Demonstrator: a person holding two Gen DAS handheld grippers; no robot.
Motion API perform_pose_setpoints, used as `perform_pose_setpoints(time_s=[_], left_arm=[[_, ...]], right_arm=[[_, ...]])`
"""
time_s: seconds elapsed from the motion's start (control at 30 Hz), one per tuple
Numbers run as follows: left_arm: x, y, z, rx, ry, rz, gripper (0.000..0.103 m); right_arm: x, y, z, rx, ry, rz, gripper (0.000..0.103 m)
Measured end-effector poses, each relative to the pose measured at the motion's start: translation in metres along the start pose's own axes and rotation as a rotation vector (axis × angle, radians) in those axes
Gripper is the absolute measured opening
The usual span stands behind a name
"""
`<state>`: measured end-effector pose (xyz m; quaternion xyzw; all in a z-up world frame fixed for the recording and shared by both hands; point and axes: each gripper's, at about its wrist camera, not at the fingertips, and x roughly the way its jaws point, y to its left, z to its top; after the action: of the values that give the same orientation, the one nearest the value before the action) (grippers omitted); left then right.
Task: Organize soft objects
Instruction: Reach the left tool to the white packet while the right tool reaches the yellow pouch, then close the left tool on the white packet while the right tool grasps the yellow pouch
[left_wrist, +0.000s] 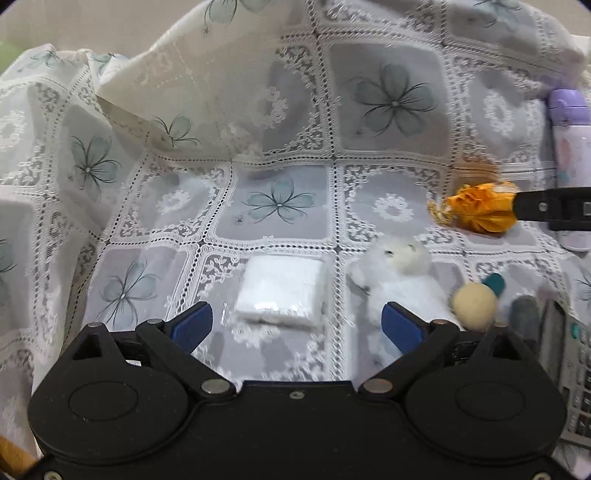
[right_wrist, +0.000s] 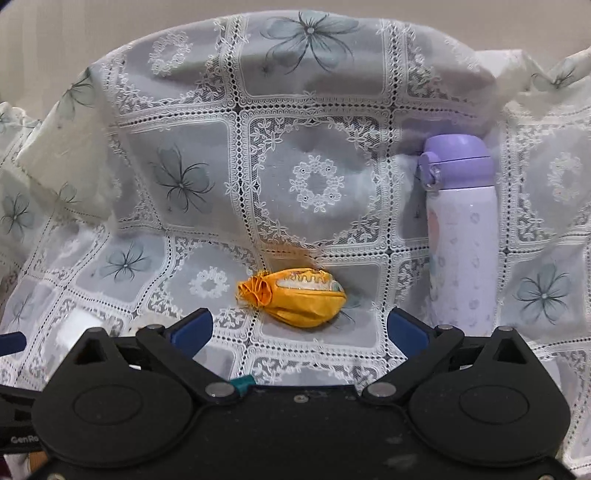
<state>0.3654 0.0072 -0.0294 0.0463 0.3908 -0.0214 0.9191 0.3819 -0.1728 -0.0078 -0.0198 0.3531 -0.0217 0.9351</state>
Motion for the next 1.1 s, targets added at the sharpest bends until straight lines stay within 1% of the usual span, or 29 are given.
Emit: perform_pose_setpoints(time_s=[0.2, 0.33, 0.43, 0.53, 0.67, 0.8, 0.93, 1.0, 1.1], left_arm=[[0.029, 0.014, 0.012, -0.042, 0.047, -0.012, 0.096], [0.046, 0.019, 0.013, -0.060, 0.079, 0.008, 0.096], [0.054, 0.020, 0.013, -0.045, 0.088, 0.013, 0.097], [0.063, 0.021, 0.014, -0.028, 0.122, 0.003, 0.100], [0.068, 0.016, 0.014, 0.037, 0.119, 0.007, 0.101], [0.073, 0.024, 0.015, 0.024, 0.140, -0.031, 0.101], [0.076, 0.023, 0.018, 0.031, 0.167, -0.032, 0.101], [0.078, 0.026, 0.018, 0.034, 0.174, -0.053, 0.101], [0.080, 0.030, 0.018, 0.034, 0.177, -0.078, 0.101]], right_arm=[[0.015, -0.001, 0.005, 0.037, 0.021, 0.005, 0.102], [0.022, 0.003, 0.003, 0.040, 0.030, 0.003, 0.102], [0.025, 0.005, 0.003, 0.039, 0.033, 0.001, 0.102], [0.029, 0.006, 0.003, 0.050, 0.037, 0.000, 0.102], [0.036, 0.005, 0.004, 0.091, 0.053, -0.002, 0.102], [0.044, 0.005, 0.008, 0.145, 0.072, 0.009, 0.102], [0.048, 0.013, 0.013, 0.129, 0.037, -0.019, 0.102], [0.047, 0.020, 0.016, 0.103, 0.013, -0.049, 0.102], [0.052, 0.026, 0.022, 0.102, 0.011, -0.073, 0.102]])
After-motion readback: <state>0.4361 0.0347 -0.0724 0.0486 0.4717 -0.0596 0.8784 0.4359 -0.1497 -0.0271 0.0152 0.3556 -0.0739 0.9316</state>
